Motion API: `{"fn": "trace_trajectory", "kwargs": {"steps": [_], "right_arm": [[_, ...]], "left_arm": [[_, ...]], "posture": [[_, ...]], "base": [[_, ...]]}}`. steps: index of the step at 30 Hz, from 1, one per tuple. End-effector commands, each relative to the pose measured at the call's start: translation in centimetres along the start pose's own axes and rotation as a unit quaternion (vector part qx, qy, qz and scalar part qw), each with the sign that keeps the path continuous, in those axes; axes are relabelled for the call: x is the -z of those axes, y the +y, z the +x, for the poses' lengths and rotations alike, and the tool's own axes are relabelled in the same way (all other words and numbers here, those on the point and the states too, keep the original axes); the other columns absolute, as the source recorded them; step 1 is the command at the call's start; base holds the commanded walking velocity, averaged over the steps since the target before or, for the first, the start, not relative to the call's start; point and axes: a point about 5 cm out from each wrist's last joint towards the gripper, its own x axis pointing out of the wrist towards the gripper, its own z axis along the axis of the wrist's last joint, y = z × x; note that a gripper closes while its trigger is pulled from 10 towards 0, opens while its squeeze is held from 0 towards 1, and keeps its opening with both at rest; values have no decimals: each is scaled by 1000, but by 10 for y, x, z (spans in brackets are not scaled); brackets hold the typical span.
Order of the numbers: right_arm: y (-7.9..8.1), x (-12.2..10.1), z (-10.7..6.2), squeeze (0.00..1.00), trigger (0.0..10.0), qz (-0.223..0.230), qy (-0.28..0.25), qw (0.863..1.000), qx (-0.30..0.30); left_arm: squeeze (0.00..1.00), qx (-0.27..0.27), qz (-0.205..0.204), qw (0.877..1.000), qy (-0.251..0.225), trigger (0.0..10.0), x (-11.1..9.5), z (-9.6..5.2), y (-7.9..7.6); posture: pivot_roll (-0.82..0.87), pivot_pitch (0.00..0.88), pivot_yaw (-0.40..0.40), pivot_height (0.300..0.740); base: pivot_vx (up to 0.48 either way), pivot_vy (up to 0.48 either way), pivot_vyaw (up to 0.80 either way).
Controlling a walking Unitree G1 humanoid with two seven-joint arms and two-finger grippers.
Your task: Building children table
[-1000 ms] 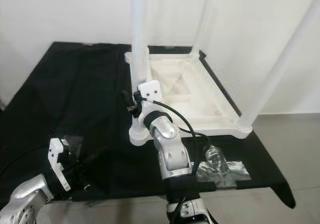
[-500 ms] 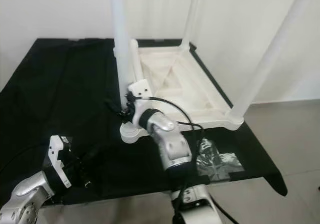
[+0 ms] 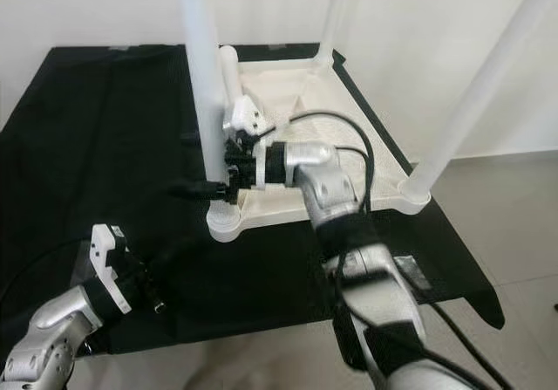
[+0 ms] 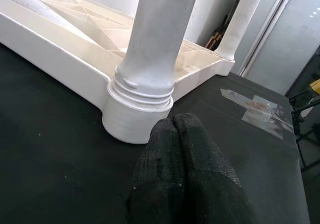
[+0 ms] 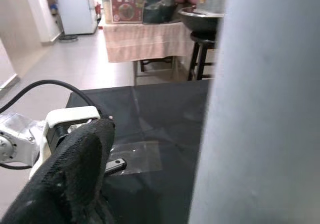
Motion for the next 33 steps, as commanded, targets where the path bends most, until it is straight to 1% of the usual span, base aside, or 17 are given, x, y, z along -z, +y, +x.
{"fn": "trace_trajectory", "kwargs": {"steps": [1,2,3,5,12,15,17,20,21,22,23,25,26,27,29,30,33], "right_arm": [[2,8,7,0,4510,9,11,1000,-16],[-1,13,8,0,0,16,22,1000,3],[-1,13,8,0,0,16,22,1000,3],[-5,23,3,0,0,29,46,998,14],[-6,28,-7,0,0,36,59,998,6],[-8,34,-14,0,0,35,65,997,22],[-10,42,-21,0,0,27,77,995,64],[-11,44,-22,0,0,25,80,994,74],[-9,53,-24,0,0,25,91,989,110],[-9,53,-24,0,0,25,91,989,110],[-6,69,-22,0,0,50,105,977,177],[-6,69,-22,0,0,50,105,977,177],[-2,92,-21,0,0,79,118,922,360],[29,116,-11,0,0,108,131,888,427],[29,116,-11,0,0,108,131,888,427],[47,122,-9,0,0,118,136,866,467],[47,122,-9,0,0,118,136,866,467]], "left_arm": [[0,1,-4,1000,8,10000,5,1,-1],[0,0,-3,1000,8,10000,5,0,-1],[0,0,-3,1000,8,10000,5,0,-1],[0,0,-2,1000,9,10000,5,0,-1],[0,-1,1,1000,8,10000,5,-2,-1],[0,-2,3,1000,8,10000,5,-2,0],[0,-2,4,1000,9,10000,6,-2,0],[0,-2,4,1000,9,10000,6,-2,0],[0,-1,4,1000,9,10000,6,-2,-1],[0,-1,4,1000,9,10000,6,-2,-1],[0,-1,4,1000,8,10000,6,-3,-1],[0,-1,4,1000,8,10000,6,-3,-1],[0,-1,4,1000,8,10000,5,-3,-2],[0,-1,4,1000,8,10000,5,-4,-1],[0,-1,4,1000,8,10000,5,-4,-1],[0,2,3,1000,10,10000,5,-4,-1],[0,2,3,1000,10,10000,5,-4,-1]], "posture": [[57,46,-74,740],[55,44,-70,740],[55,44,-70,740],[63,42,-75,740],[62,42,-75,740],[58,41,-72,740],[58,41,-72,740],[58,41,-72,740],[54,47,-75,740],[54,47,-75,740],[52,49,-86,740],[52,49,-86,740],[40,58,-85,740],[31,63,-69,740],[31,63,-69,740],[16,55,-59,740],[16,55,-59,740]], "base": [[0,0,0],[0,0,0],[0,0,0],[0,0,0],[0,0,0],[0,0,0],[0,0,0],[0,0,0],[0,0,0],[0,0,0],[0,0,0],[0,0,0],[0,0,0],[0,0,0],[0,0,0],[0,0,0],[0,0,0]]}}
